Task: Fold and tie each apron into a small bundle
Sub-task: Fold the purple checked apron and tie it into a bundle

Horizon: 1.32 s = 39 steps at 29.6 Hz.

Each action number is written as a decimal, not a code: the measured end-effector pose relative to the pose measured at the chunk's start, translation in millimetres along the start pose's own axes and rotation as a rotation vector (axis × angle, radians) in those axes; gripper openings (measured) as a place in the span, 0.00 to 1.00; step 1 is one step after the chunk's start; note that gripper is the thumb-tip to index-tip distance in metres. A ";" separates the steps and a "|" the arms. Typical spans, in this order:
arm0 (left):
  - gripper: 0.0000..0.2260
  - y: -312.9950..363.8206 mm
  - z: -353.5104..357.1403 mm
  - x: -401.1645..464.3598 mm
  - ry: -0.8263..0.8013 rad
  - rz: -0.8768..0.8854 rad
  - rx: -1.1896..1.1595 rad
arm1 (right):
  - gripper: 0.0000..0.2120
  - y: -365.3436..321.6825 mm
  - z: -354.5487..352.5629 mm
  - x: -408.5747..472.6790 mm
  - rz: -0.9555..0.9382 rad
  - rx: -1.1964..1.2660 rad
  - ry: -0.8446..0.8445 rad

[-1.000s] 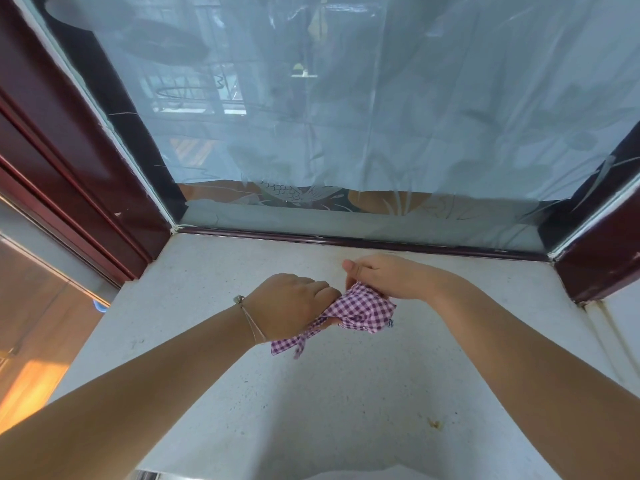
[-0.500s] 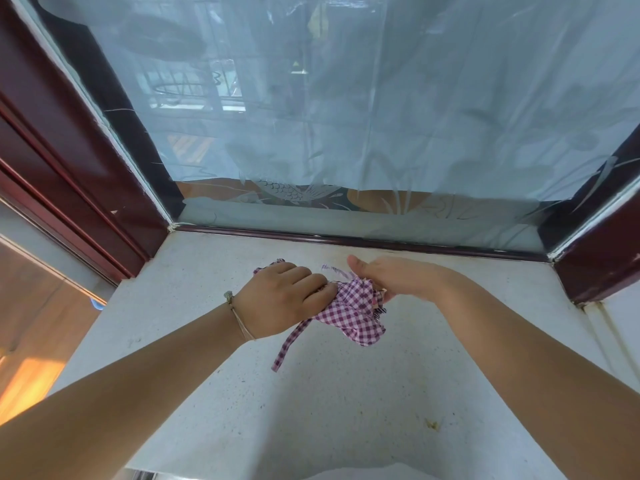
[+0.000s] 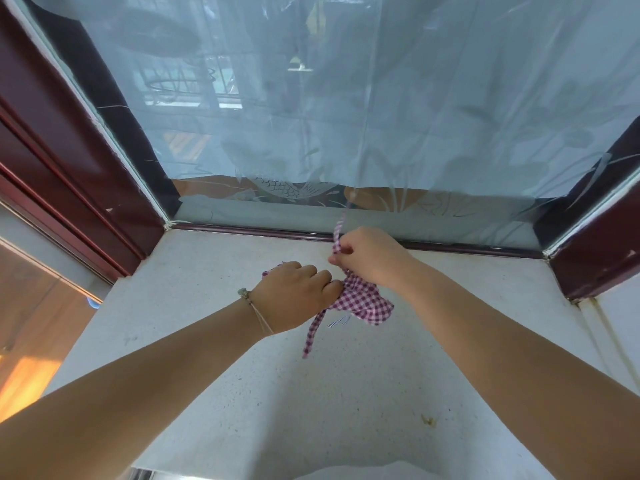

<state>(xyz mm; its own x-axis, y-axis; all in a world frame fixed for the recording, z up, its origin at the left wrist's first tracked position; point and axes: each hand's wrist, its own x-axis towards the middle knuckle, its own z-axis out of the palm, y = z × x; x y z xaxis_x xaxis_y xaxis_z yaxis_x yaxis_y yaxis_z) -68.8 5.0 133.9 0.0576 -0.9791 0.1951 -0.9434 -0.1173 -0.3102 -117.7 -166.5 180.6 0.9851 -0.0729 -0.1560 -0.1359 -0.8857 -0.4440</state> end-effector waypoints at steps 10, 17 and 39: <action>0.16 11.2 -9.4 30.8 -0.277 -0.627 -0.555 | 0.20 -15.5 7.1 -7.1 -0.046 0.009 0.241; 0.17 8.5 -18.1 39.9 -0.411 -0.801 -1.002 | 0.18 -4.6 9.4 -5.4 -0.236 -0.179 0.251; 0.12 -14.4 -20.6 44.3 0.165 -1.185 -1.024 | 0.15 5.2 46.4 -41.4 0.433 1.107 0.608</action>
<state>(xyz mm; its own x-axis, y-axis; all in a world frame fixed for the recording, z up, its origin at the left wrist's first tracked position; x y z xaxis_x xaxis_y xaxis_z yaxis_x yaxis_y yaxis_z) -59.4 -33.3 166.2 0.9248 -0.3797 -0.0233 -0.2052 -0.5495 0.8099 -164.2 -146.8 143.8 0.6920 -0.6997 -0.1777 -0.1758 0.0754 -0.9815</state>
